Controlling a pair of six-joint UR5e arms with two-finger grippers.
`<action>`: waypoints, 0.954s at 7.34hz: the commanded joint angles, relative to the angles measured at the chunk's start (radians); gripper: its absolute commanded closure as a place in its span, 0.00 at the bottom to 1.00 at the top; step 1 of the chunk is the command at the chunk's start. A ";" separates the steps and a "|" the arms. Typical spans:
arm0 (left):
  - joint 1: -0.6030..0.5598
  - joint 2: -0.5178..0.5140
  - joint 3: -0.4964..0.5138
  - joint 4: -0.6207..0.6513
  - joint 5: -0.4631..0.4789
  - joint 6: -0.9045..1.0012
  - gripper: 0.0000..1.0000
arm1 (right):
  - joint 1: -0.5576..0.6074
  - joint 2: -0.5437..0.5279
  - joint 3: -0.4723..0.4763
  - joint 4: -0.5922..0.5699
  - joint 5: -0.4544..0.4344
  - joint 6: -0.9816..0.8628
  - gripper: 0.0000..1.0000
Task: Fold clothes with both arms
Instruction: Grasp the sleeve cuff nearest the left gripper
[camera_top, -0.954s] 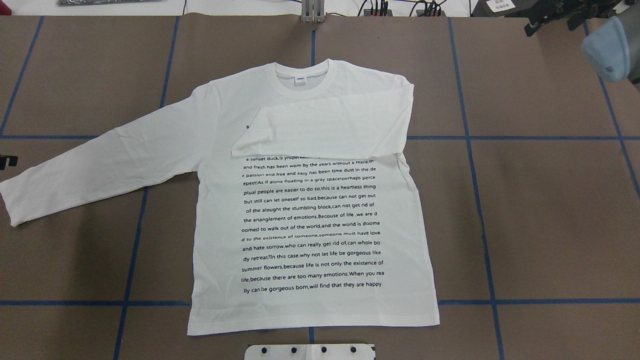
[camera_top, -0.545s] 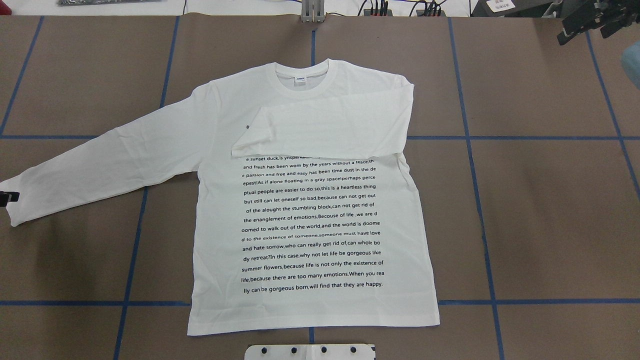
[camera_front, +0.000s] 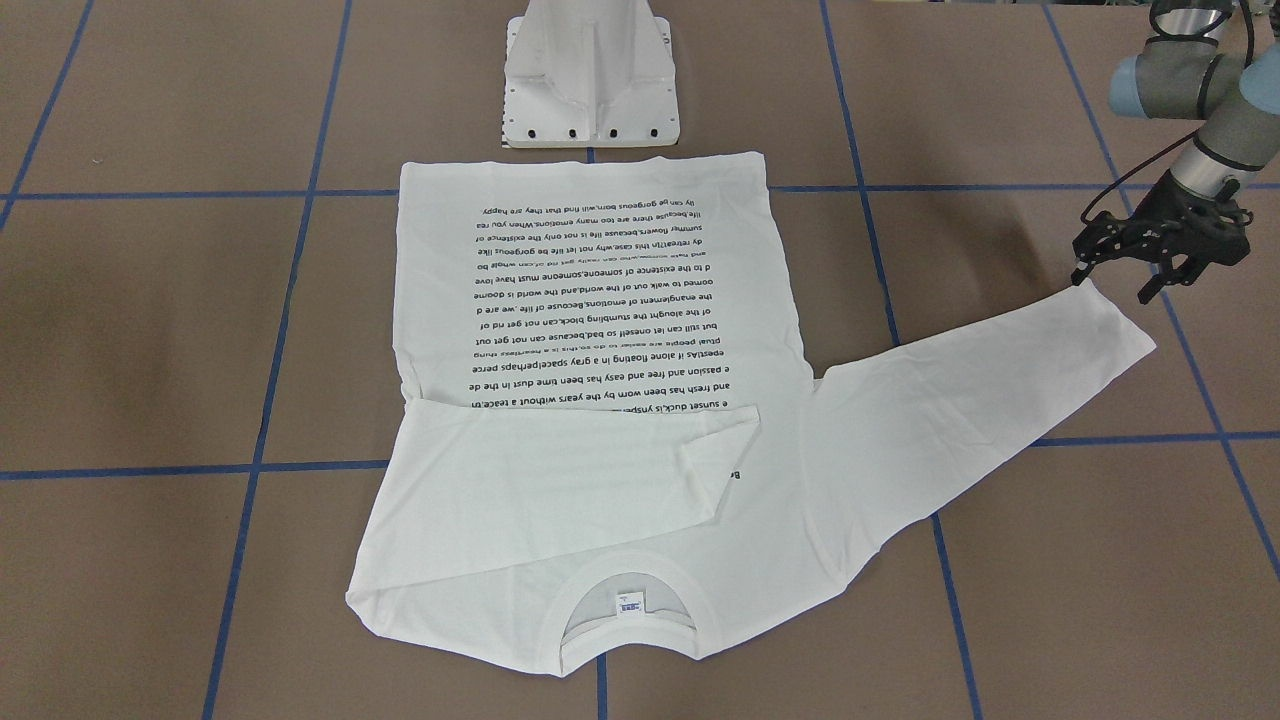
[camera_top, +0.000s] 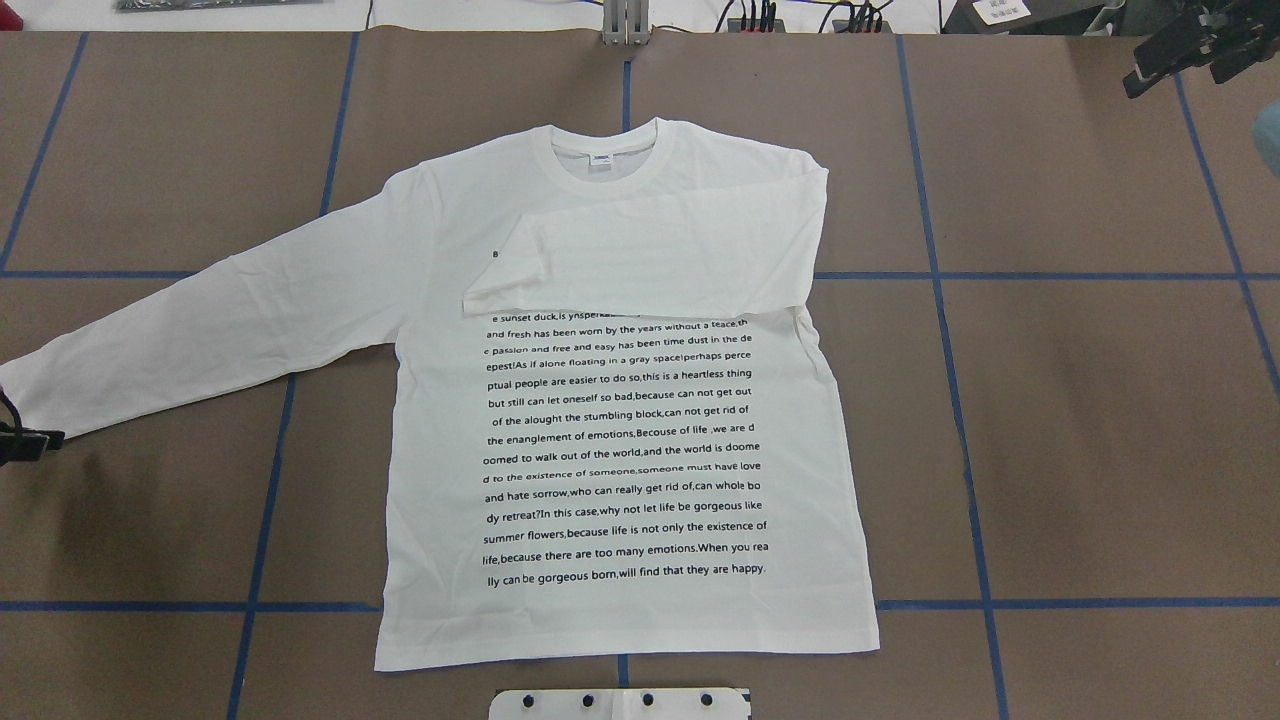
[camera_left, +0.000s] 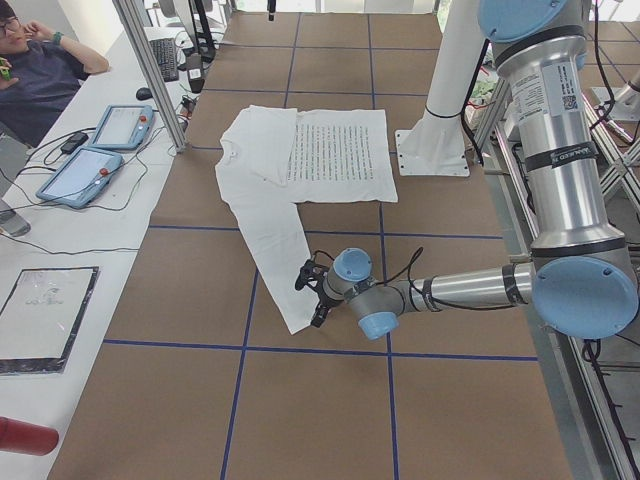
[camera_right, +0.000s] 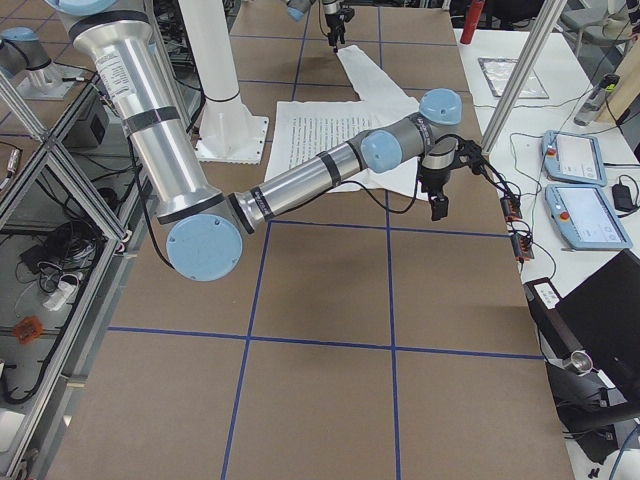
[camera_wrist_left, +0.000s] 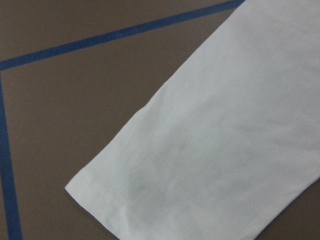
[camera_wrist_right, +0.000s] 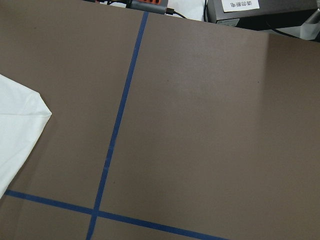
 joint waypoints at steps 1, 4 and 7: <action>0.017 0.002 0.002 0.000 0.013 0.001 0.29 | 0.000 -0.007 0.003 0.000 -0.001 -0.001 0.00; 0.017 0.008 -0.001 0.000 0.013 0.006 0.99 | 0.000 -0.007 0.004 0.001 -0.001 -0.001 0.00; 0.005 0.022 -0.033 -0.019 -0.001 0.030 1.00 | 0.000 -0.008 0.004 0.001 -0.001 -0.001 0.00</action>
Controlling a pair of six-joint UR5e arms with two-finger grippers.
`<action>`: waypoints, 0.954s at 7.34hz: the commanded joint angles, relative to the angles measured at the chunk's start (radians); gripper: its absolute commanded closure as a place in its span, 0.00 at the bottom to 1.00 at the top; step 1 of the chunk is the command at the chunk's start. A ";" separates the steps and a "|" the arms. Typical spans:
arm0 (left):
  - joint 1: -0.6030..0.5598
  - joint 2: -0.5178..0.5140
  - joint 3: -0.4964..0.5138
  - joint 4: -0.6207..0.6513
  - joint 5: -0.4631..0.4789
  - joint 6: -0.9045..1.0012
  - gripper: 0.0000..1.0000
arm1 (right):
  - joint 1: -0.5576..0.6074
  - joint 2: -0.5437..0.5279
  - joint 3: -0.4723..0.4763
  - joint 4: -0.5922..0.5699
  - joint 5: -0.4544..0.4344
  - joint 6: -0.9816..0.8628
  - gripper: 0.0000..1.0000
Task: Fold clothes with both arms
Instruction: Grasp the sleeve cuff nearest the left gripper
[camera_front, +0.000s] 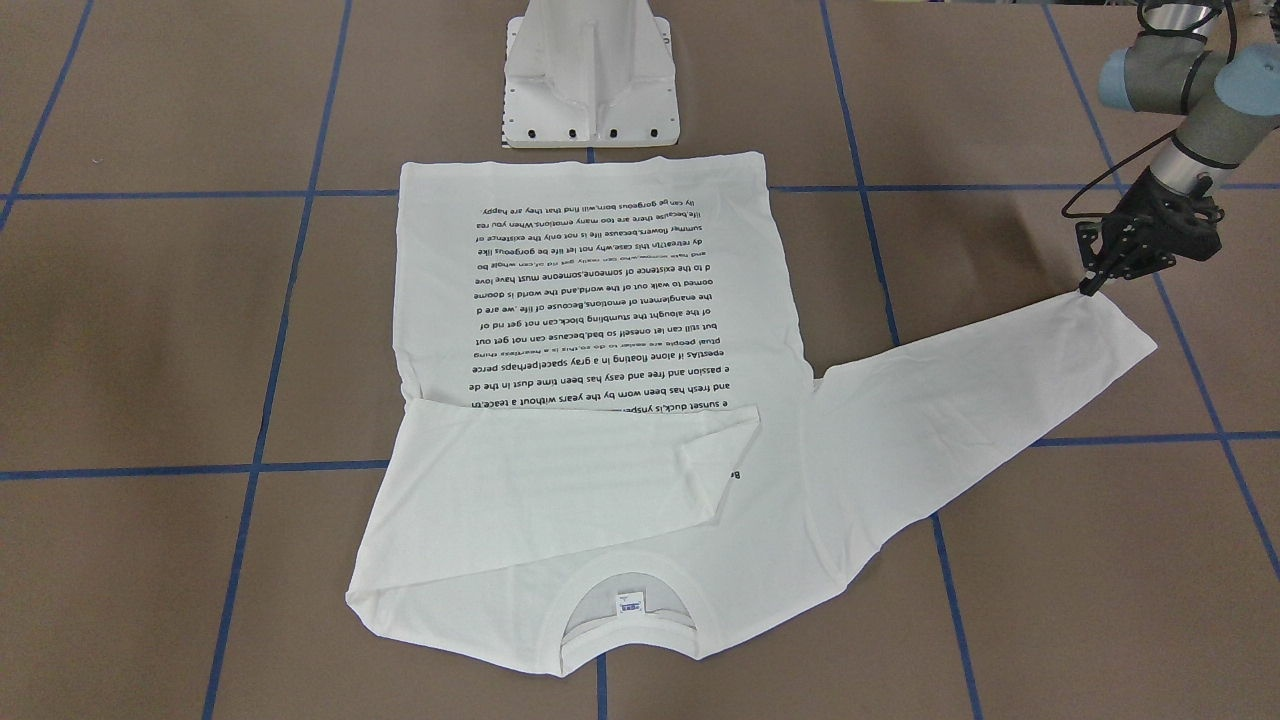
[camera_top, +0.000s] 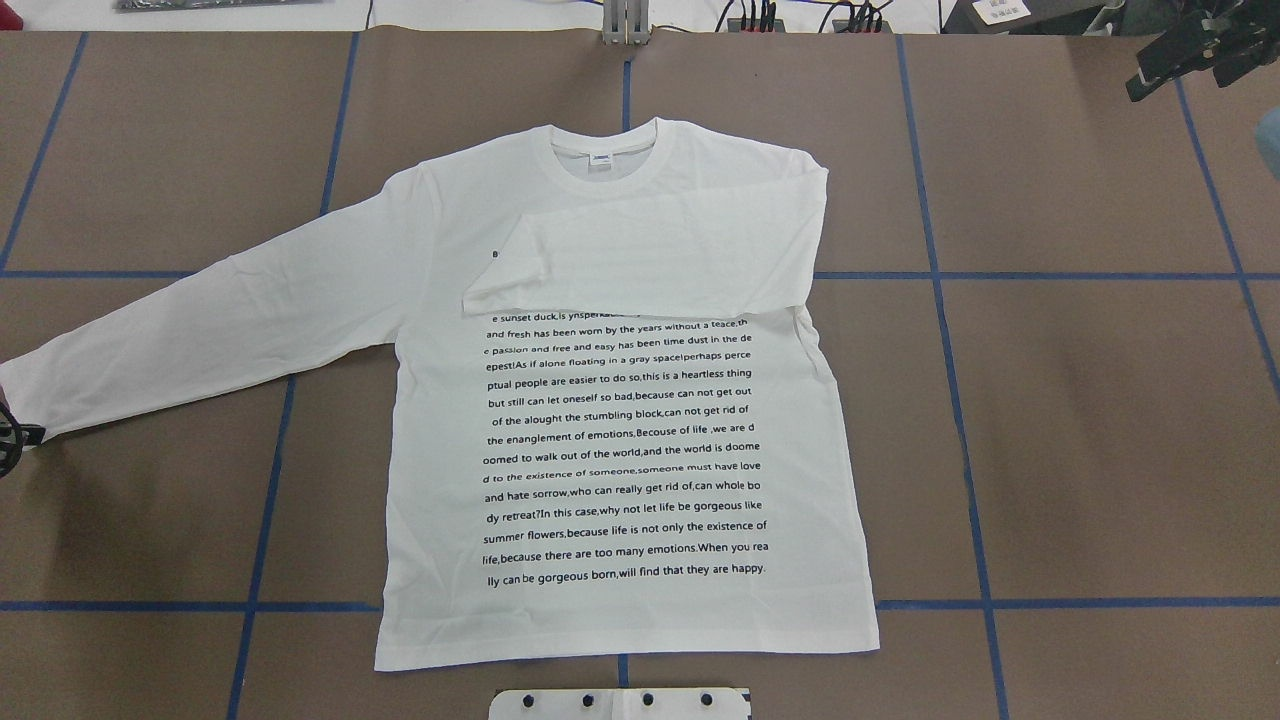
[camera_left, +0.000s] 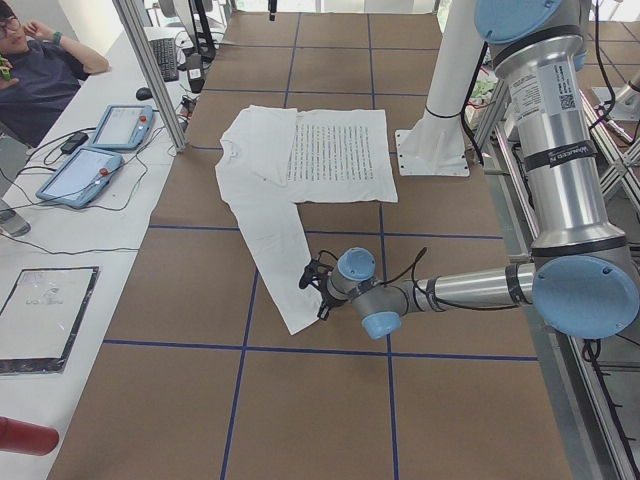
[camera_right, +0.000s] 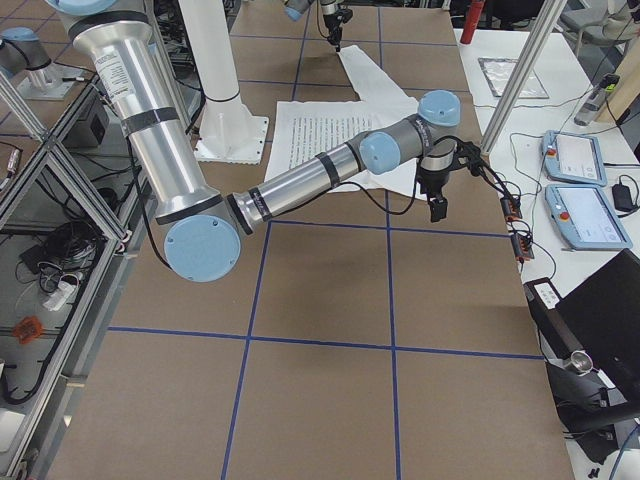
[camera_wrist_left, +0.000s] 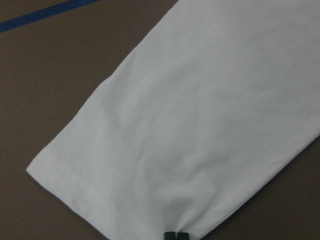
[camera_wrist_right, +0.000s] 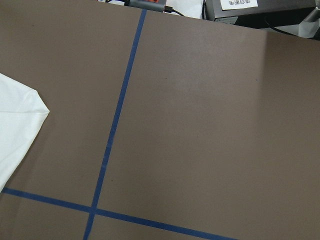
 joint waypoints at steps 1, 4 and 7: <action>-0.016 -0.008 -0.060 -0.006 0.000 0.011 1.00 | 0.000 -0.002 0.000 0.000 0.000 0.000 0.00; -0.146 -0.203 -0.081 0.051 -0.013 0.007 1.00 | -0.002 -0.010 0.000 0.000 0.000 0.000 0.00; -0.168 -0.445 -0.087 0.288 -0.071 -0.010 1.00 | 0.000 -0.023 0.000 0.002 0.000 0.000 0.00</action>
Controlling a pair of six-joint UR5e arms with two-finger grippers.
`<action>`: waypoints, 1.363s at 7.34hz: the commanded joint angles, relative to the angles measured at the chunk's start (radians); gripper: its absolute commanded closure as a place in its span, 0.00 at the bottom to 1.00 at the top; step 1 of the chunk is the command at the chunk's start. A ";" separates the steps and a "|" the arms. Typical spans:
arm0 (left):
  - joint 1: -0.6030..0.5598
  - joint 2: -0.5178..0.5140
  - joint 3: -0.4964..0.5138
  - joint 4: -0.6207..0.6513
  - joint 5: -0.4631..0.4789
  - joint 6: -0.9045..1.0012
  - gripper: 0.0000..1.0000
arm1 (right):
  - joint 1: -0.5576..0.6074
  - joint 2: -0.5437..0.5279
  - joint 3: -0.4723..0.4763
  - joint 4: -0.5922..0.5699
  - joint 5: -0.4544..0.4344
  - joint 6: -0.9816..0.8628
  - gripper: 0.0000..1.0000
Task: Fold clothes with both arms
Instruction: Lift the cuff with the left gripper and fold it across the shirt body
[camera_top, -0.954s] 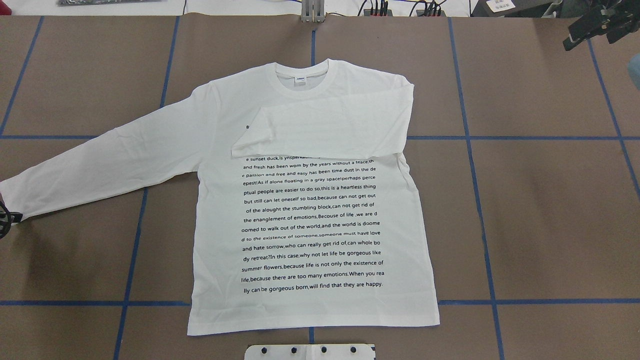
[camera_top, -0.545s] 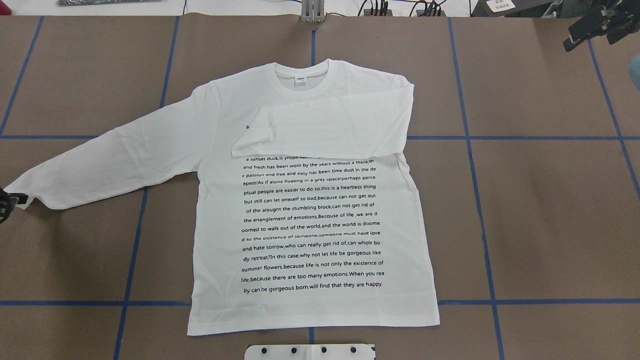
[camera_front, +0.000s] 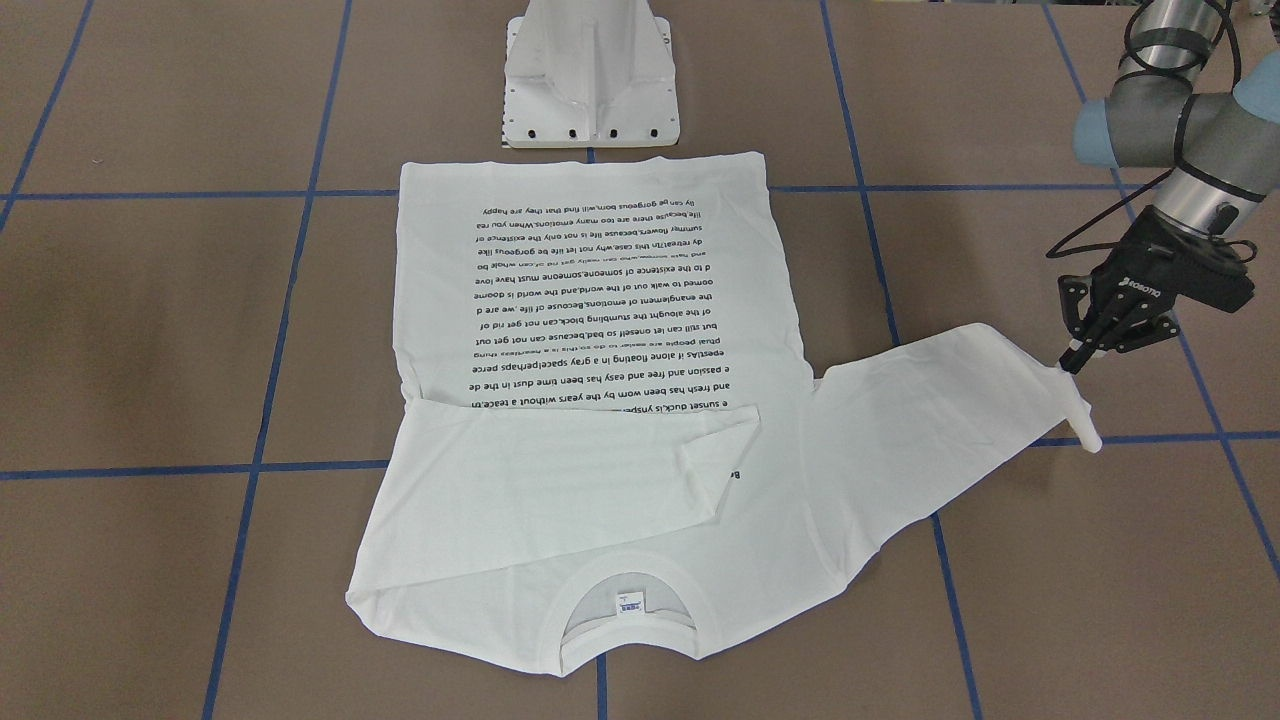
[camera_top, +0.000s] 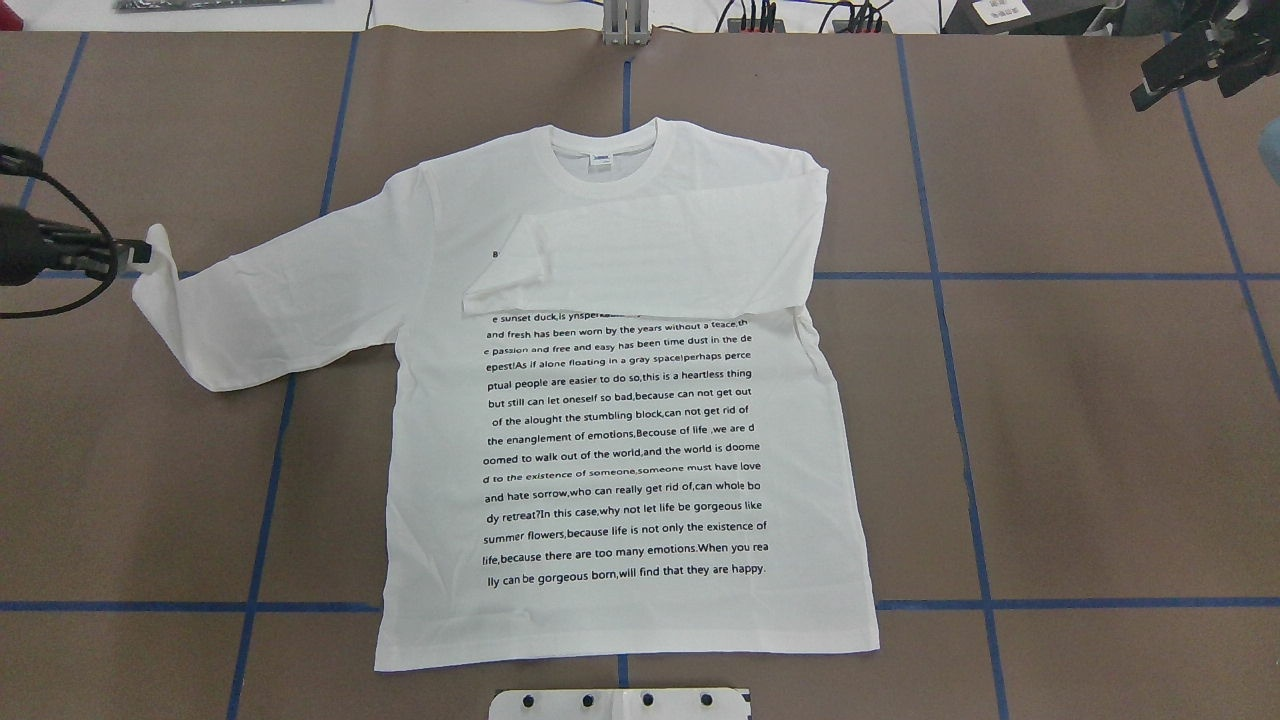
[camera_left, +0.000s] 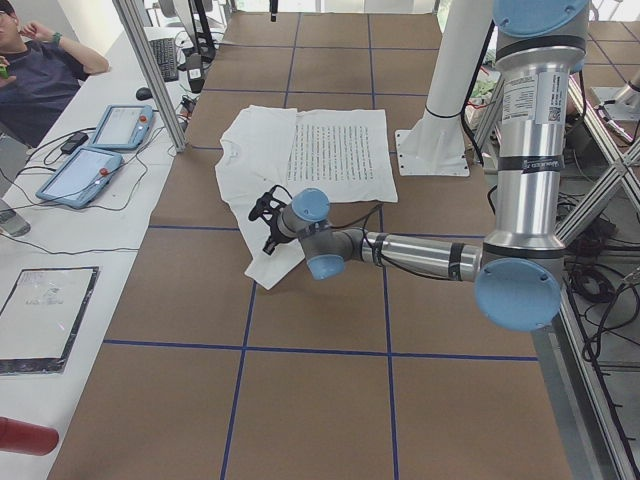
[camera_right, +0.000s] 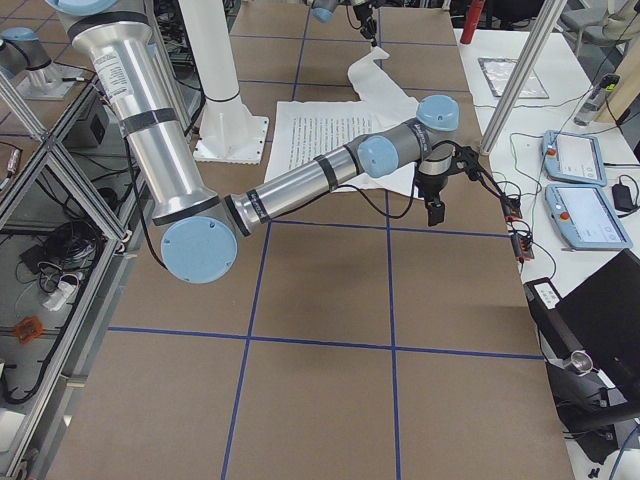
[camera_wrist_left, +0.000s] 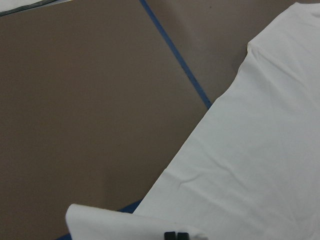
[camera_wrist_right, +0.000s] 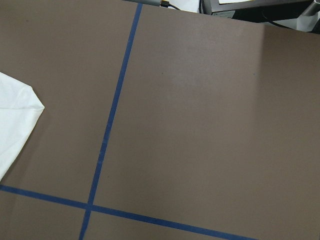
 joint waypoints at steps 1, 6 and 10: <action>-0.001 -0.191 -0.014 0.198 -0.029 -0.072 1.00 | 0.000 -0.008 0.002 0.000 0.000 0.000 0.00; 0.133 -0.598 0.011 0.469 -0.037 -0.484 1.00 | 0.000 -0.020 0.008 0.001 0.000 0.000 0.00; 0.313 -0.807 0.162 0.465 0.104 -0.615 1.00 | 0.000 -0.020 0.008 0.006 0.000 0.000 0.00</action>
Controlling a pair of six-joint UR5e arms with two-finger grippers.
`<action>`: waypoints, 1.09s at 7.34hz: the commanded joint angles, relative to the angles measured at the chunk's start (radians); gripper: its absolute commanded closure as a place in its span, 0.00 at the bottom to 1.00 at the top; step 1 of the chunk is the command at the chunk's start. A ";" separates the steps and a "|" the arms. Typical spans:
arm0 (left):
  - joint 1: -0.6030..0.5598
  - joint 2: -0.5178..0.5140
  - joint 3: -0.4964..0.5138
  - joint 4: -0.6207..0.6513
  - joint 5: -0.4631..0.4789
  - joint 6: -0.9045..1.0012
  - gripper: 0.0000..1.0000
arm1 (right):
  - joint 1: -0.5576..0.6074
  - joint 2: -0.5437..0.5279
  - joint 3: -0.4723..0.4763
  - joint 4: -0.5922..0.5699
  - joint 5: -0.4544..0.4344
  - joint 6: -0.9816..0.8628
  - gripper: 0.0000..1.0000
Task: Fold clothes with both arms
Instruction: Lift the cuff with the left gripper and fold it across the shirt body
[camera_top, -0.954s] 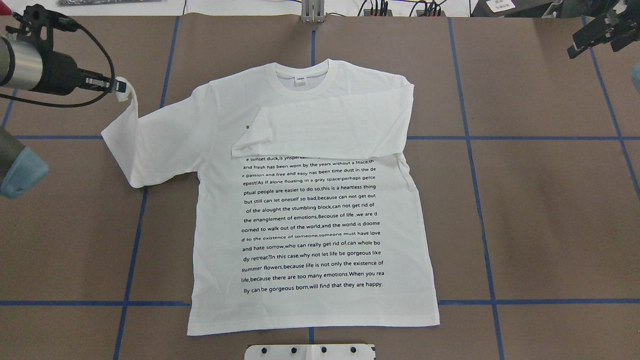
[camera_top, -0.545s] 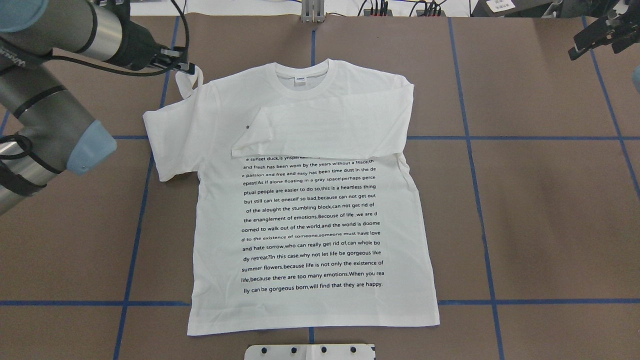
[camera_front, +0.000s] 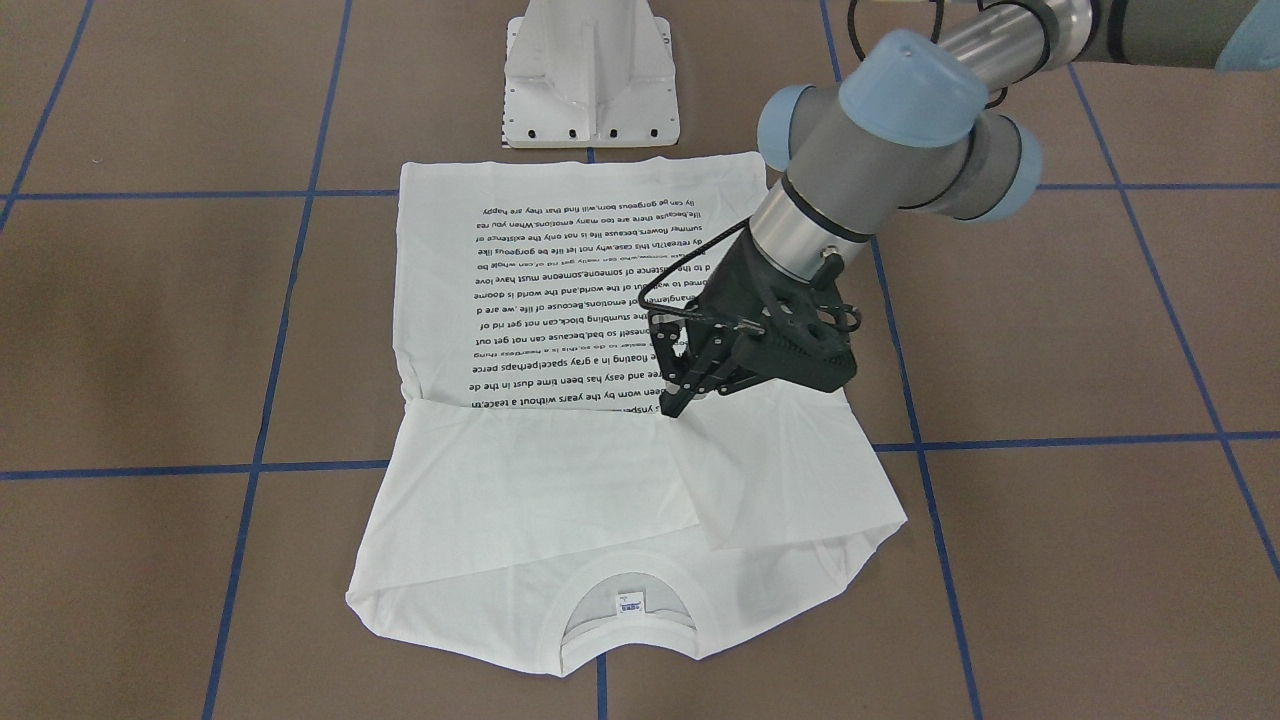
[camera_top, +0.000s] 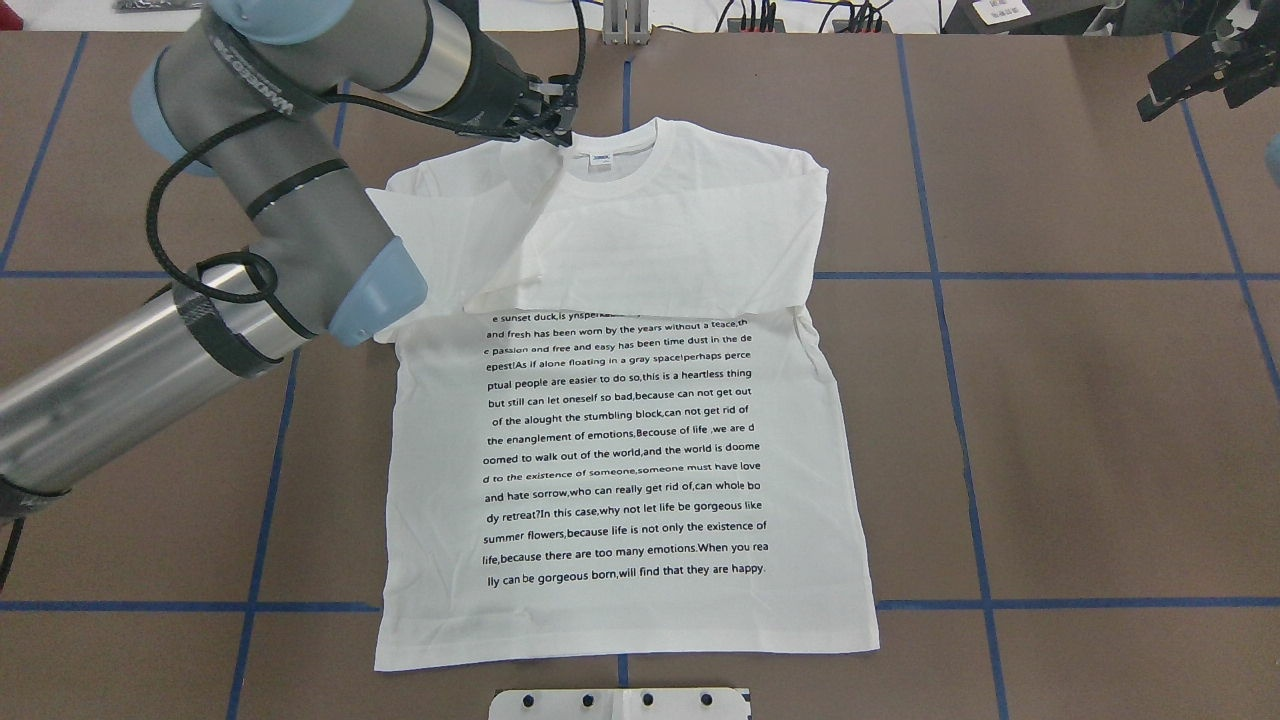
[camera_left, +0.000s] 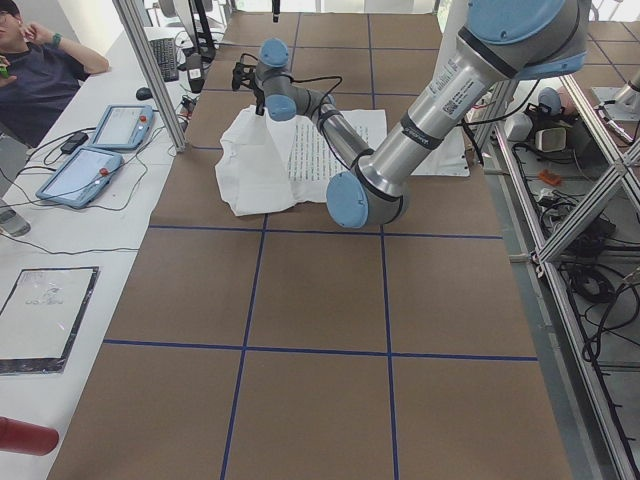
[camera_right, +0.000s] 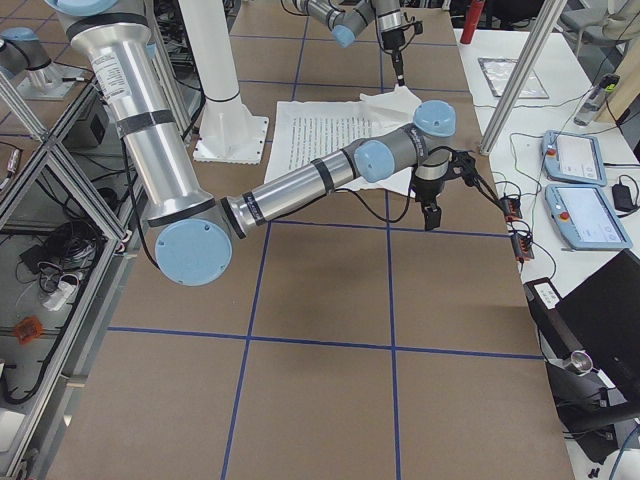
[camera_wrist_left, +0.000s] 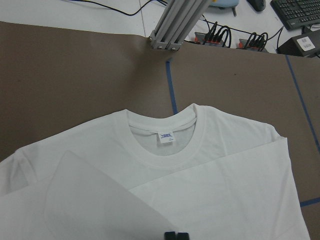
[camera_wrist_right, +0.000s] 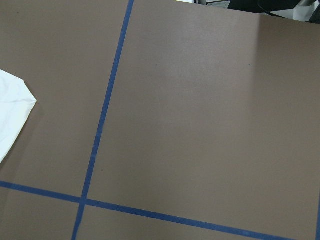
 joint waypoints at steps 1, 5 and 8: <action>0.138 -0.052 0.047 -0.012 0.105 -0.020 1.00 | 0.000 -0.002 0.000 0.002 0.000 0.000 0.00; 0.318 -0.119 0.138 -0.065 0.232 -0.022 1.00 | 0.000 -0.023 0.017 0.003 0.000 0.000 0.00; 0.318 -0.124 0.211 -0.194 0.229 -0.007 0.00 | -0.002 -0.020 0.015 0.003 -0.002 0.008 0.00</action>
